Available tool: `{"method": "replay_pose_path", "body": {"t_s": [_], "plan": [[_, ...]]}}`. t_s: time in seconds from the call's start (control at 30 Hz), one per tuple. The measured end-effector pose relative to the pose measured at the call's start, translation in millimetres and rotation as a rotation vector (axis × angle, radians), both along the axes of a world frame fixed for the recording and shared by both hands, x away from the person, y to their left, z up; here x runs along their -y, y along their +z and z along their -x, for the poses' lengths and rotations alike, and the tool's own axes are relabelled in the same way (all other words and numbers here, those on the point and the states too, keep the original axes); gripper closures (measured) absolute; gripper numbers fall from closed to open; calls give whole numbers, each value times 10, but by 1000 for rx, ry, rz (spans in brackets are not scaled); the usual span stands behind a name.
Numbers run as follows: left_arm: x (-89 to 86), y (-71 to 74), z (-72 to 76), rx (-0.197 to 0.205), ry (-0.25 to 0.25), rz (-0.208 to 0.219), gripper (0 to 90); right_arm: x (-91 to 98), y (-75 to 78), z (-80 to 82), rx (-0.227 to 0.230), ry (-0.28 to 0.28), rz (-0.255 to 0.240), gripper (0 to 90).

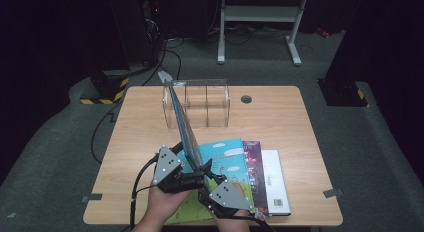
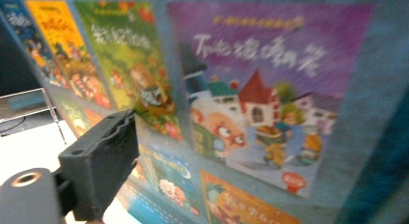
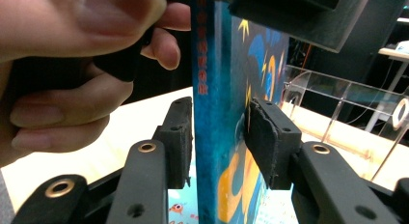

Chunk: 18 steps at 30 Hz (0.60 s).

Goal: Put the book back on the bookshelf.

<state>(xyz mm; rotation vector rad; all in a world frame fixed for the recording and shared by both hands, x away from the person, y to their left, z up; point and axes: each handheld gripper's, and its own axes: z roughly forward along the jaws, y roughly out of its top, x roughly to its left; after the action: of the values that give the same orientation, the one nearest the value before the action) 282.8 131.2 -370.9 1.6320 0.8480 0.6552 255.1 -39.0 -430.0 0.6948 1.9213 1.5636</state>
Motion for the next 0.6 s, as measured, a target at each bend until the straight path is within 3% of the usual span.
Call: {"method": "replay_pose_path", "body": {"t_s": [0.33,0.6], "plan": [[-21,-26,16,5,4,-11,119,-34,-16,-6,-27,10,9,586],[-62,-53,20,3,2,-18,128,-100,-54,6,-46,54,34,572]]}}
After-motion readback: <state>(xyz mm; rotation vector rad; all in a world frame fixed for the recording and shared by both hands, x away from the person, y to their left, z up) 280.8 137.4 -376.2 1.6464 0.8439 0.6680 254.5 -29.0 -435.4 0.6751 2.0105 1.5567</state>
